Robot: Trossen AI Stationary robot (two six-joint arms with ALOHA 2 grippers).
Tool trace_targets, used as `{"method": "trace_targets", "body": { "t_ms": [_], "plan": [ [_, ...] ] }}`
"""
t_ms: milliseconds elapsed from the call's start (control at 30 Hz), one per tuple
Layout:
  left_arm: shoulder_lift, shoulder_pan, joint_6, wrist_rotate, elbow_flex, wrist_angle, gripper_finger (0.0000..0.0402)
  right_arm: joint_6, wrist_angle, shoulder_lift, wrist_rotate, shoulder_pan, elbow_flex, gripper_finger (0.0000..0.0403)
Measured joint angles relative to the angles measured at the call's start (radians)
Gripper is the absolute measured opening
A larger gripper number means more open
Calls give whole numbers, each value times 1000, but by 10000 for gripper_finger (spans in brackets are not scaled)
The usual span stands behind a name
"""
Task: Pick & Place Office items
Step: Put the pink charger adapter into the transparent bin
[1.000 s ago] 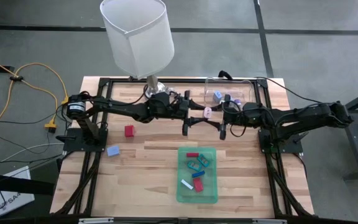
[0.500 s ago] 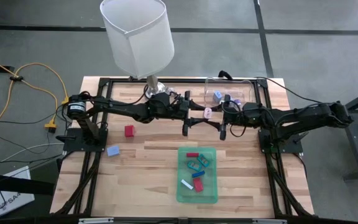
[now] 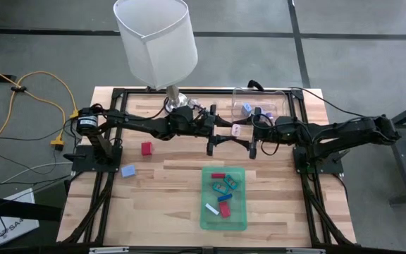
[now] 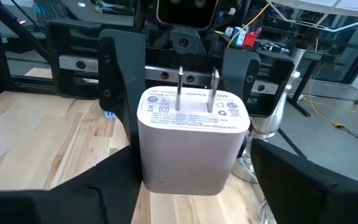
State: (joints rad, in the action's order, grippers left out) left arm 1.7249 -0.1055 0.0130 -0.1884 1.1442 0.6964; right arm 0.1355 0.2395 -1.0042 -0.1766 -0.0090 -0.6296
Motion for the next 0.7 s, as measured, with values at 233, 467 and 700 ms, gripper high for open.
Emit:
{"method": "trace_targets", "body": {
  "t_ms": [233,467,700],
  "plan": [
    [-1,-1,2,4,0,2,189,2,13,0,-1,0,1,277],
    [-1,-1,6,8,0,5,189,-7,3,0,-1,0,1,276],
    [-1,-2,14,9,0,14,189,-10,1,0,0,0,3,276]
  ]
}}
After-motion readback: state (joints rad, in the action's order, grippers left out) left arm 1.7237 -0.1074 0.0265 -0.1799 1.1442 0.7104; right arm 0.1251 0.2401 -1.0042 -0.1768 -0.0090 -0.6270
